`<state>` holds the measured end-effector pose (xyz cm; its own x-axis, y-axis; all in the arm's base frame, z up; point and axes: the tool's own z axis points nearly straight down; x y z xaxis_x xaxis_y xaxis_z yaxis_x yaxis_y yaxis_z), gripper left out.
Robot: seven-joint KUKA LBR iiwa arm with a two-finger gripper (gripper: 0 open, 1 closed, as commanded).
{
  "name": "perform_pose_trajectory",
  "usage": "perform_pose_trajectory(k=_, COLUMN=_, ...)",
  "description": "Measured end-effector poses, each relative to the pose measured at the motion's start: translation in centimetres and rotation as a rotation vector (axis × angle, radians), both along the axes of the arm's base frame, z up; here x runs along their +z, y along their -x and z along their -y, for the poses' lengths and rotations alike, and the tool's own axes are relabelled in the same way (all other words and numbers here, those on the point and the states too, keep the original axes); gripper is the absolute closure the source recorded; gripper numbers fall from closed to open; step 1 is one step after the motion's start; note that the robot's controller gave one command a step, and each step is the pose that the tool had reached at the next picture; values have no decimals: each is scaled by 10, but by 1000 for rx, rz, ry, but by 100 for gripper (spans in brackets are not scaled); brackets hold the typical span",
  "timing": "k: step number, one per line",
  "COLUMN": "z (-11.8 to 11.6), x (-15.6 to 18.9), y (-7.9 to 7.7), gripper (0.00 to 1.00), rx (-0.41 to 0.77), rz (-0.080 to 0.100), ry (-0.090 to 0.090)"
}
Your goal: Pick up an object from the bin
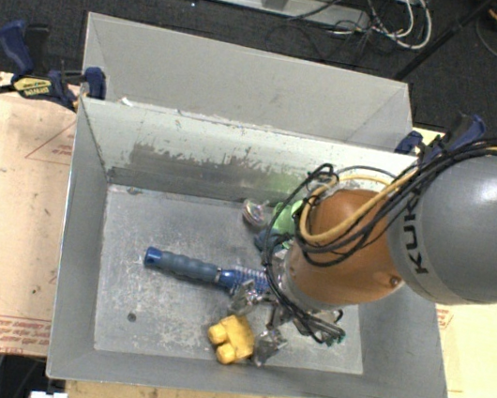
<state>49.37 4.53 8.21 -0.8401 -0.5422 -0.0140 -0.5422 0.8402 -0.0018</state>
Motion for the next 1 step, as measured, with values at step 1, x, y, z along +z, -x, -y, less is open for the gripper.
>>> perform_pose_trajectory(k=1, z=-9, x=118, y=-1, gripper=100, rx=21, rz=-3, ry=4)
